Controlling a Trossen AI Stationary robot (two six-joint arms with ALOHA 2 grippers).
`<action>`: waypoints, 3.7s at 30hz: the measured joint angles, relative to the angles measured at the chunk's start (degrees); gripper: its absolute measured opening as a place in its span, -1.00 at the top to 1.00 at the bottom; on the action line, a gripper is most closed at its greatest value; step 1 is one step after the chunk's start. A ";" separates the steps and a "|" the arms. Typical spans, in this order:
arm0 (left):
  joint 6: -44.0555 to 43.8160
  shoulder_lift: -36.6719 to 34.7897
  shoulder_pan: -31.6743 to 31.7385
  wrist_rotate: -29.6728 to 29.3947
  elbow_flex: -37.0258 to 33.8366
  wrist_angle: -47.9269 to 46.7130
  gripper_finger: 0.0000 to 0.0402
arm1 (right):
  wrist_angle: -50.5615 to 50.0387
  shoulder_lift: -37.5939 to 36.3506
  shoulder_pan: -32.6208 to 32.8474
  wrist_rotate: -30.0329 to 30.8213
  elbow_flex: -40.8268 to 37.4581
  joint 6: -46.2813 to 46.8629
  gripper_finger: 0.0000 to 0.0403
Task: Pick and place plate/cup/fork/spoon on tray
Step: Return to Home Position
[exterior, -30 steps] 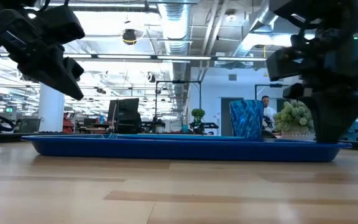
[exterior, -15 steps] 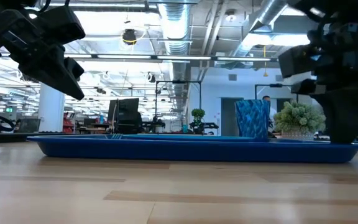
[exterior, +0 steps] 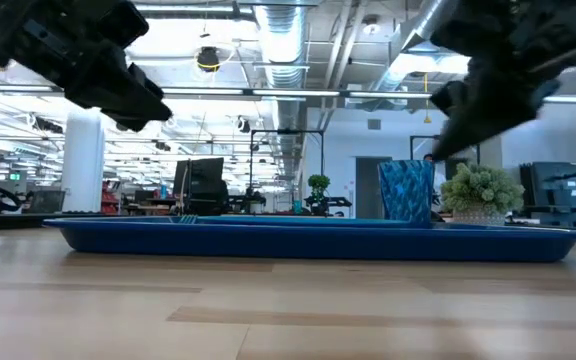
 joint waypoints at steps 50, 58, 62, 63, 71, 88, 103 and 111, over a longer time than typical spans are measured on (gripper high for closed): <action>5.13 -59.28 17.99 3.49 -18.87 -15.33 1.00 | 7.93 -72.22 -31.19 -11.80 -37.03 -13.60 0.97; 4.91 -58.46 17.99 5.42 -18.91 -15.11 1.00 | 8.37 -71.24 -34.42 -8.86 -37.07 -14.84 0.78; 2.40 -57.69 17.99 5.67 -18.91 -15.15 1.00 | 8.37 -71.25 -34.61 -8.86 -37.10 -14.86 0.76; 2.32 -57.68 17.99 5.67 -18.91 -15.09 1.00 | 8.37 -71.25 -34.61 -8.86 -37.10 -14.86 0.75; 2.07 -57.68 17.99 5.67 -18.95 -15.14 1.00 | 8.37 -71.25 -34.59 -8.91 -37.12 -14.99 0.75; 1.93 -57.68 17.99 5.67 -18.95 -15.14 1.00 | 8.35 -71.25 -34.59 -8.91 -37.14 -14.97 0.75; 1.92 -57.68 17.98 5.67 -18.95 -15.14 1.00 | 8.32 -71.25 -34.59 -8.91 -37.16 -14.95 0.74; 1.92 -57.68 17.98 5.67 -18.95 -15.15 1.00 | 8.32 -71.25 -34.59 -8.93 -37.16 -14.95 0.74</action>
